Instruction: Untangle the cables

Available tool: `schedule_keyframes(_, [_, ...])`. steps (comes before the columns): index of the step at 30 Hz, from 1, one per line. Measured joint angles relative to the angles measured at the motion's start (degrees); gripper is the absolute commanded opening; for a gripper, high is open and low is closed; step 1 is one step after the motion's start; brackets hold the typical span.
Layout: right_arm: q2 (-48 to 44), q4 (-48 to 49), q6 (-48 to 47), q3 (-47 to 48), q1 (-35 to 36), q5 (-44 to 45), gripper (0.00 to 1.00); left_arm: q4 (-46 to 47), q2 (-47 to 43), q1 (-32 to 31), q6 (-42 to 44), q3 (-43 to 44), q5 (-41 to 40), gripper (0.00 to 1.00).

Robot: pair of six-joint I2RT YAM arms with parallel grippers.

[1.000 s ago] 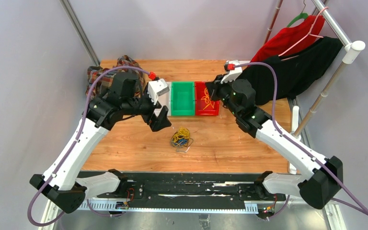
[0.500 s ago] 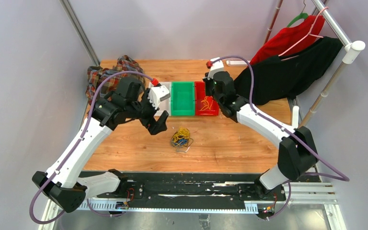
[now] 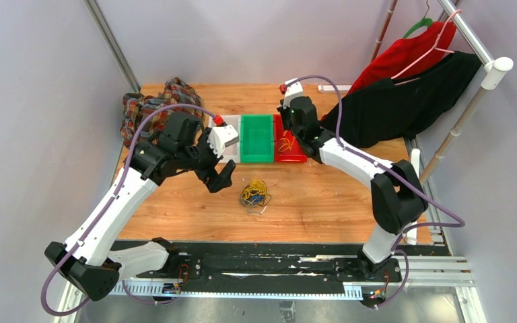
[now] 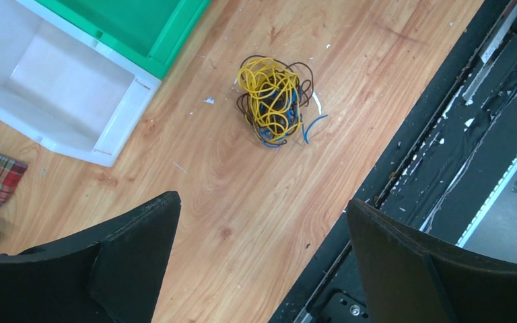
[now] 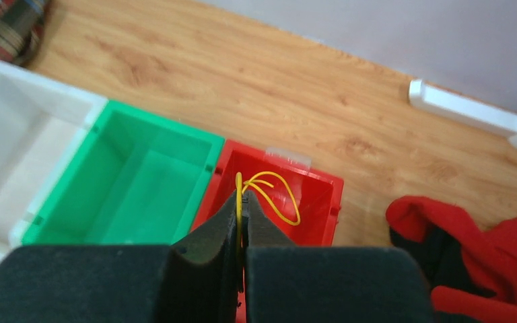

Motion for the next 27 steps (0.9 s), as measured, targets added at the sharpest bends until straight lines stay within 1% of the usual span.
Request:
schedule_keyframes(4, [2.32,0.02,0.39,-2.86,-0.07,0.00,0.01,0.00,-0.02,0.00,0.76,0.00,-0.20,0.98])
schedule_keyframes(5, [2.91,-0.26,0.50,-3.32,-0.09,0.00,0.02,0.00,-0.02,0.00,0.85,0.00,-0.22,0.98])
schedule_keyframes(6, [3.65,-0.85,0.70,-3.56,-0.11,0.00,0.06,0.00,-0.02,0.00,0.87,0.00,-0.26,0.98])
schedule_keyframes(7, [4.42,-1.40,1.03,-3.63,-0.17,-0.02,0.12,0.00,-0.02,0.00,0.98,0.00,-0.26,0.98])
schedule_keyframes(10, [6.27,-5.40,2.27,-2.54,-0.48,-0.15,0.38,0.02,-0.07,0.00,1.14,-0.04,-0.22,0.98])
schedule_keyframes(12, [7.63,-9.60,3.41,0.33,-0.98,-0.24,0.60,0.02,-0.17,0.00,1.40,-0.22,0.07,0.98])
schedule_keyframes(13, [8.00,-11.26,4.13,1.81,-1.20,-0.20,0.66,0.04,-0.22,0.00,1.53,-0.37,0.17,0.98])
schedule_keyframes(14, [8.15,-12.76,4.59,3.15,-1.44,-0.17,0.70,0.07,-0.26,0.00,1.70,-0.70,0.31,0.98])
schedule_keyframes(16, [7.28,-14.64,5.22,4.79,-1.70,-0.22,0.71,0.09,-0.33,0.00,1.97,-1.66,0.70,0.98])
schedule_keyframes(19, [3.15,-15.87,6.40,3.87,-1.95,-0.57,0.72,1.64,-0.33,0.00,2.03,-4.35,1.25,0.98])
schedule_keyframes(21, [-1.16,-15.54,7.56,1.29,-1.95,-1.29,0.74,3.58,-0.24,0.00,1.66,-6.97,1.60,0.98])
schedule_keyframes(24, [-8.72,-14.91,9.70,-4.44,-1.92,-2.23,0.74,6.93,0.92,0.00,0.57,-10.67,2.64,0.98])
schedule_keyframes(26, [-11.89,-14.36,11.37,-7.63,-1.92,-2.86,0.73,9.18,2.62,0.00,-0.17,-12.26,3.89,1.00])
schedule_keyframes(27, [-13.29,-13.86,12.33,-9.73,-1.92,-3.30,0.72,10.34,3.89,0.00,-0.55,-12.81,4.66,0.99])
